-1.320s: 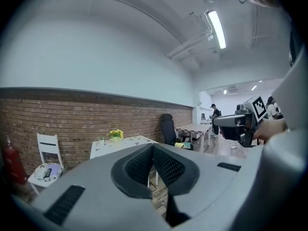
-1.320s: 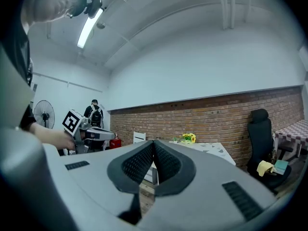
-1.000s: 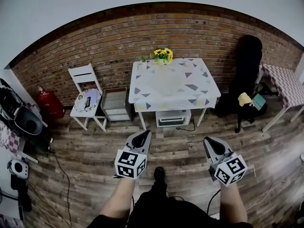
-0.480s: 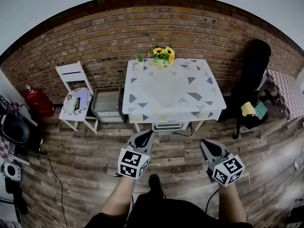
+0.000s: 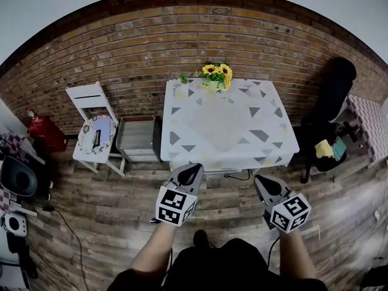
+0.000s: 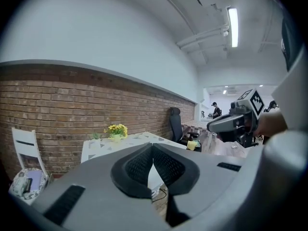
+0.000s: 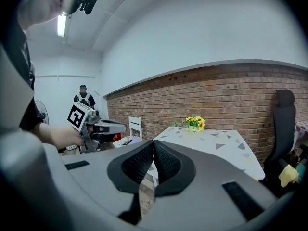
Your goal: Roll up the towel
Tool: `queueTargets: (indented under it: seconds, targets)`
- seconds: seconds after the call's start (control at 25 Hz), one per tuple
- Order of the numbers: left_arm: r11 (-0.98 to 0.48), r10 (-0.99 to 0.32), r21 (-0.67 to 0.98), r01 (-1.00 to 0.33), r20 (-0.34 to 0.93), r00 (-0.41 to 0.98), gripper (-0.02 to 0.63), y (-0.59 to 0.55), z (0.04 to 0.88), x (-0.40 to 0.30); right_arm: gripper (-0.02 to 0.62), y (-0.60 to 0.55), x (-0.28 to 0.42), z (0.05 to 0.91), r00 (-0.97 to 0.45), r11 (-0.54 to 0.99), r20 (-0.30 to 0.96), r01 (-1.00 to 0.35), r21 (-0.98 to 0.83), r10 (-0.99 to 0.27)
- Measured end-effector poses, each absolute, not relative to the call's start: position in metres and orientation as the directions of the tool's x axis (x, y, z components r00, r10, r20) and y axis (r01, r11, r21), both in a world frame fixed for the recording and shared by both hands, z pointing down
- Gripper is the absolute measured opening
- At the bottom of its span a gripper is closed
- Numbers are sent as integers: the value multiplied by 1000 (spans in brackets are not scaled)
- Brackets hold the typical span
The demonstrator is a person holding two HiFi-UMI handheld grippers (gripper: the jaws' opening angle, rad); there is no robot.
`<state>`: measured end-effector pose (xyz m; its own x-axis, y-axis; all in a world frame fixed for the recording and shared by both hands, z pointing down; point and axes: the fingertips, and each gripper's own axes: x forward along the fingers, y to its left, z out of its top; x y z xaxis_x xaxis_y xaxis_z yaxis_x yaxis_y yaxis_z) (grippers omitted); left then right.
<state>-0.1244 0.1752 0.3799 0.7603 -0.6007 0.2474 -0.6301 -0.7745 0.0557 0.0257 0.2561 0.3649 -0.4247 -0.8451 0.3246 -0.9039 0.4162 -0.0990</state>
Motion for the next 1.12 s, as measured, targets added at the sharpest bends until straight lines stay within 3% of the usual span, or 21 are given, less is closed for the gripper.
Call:
queueTargets:
  seconds: [0.36,1.12]
  targets:
    - [-770,-594,84,-632,266,759,18,139,393,-116,15,205,24,380,-443,438,368,-893,-104,-817]
    - [-688,-610,82,-721,472,636,20,10,462,-20,61,42,89,465,-605,608,465,-777,-165,-646]
